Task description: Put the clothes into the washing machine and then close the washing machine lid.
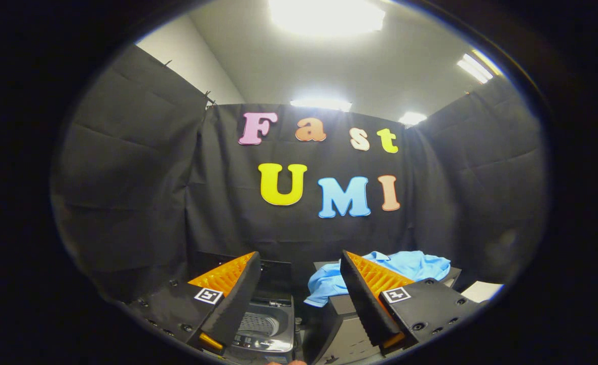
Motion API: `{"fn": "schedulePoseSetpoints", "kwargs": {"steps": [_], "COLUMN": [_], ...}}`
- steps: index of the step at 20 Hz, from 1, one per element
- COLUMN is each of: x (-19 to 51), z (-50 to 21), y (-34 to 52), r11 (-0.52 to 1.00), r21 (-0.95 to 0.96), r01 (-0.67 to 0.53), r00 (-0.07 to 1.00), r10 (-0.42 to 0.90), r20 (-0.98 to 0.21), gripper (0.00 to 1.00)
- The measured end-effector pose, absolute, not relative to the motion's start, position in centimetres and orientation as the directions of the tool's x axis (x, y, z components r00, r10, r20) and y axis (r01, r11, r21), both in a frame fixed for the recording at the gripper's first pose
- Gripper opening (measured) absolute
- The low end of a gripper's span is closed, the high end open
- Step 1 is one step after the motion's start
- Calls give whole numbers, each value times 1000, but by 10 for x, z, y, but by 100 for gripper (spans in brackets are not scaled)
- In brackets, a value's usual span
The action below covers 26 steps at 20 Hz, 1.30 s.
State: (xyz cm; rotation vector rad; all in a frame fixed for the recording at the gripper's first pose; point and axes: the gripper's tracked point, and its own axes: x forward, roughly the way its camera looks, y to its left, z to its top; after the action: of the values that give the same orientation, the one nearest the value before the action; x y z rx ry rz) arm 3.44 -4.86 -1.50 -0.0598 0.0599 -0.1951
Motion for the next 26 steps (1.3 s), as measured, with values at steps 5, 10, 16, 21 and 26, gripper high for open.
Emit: {"fn": "schedulePoseSetpoints", "kwargs": {"steps": [5, 10, 16, 21, 26], "x": [62, 90, 120, 142, 157], "z": [-20, -19, -27, -50, -81], "y": [-86, -134, -196, -246, -287], "r11": [959, 952, 938, 919, 903], "r21": [-115, -100, -72, -113, -143], "r01": [260, 289, 340, 379, 406], "r00": [958, 946, 923, 883, 826], "r10": [-271, -300, -348, -395, -429], "r20": [-90, -123, -165, -255, -366], "gripper": [98, 98, 98, 98, 98]}}
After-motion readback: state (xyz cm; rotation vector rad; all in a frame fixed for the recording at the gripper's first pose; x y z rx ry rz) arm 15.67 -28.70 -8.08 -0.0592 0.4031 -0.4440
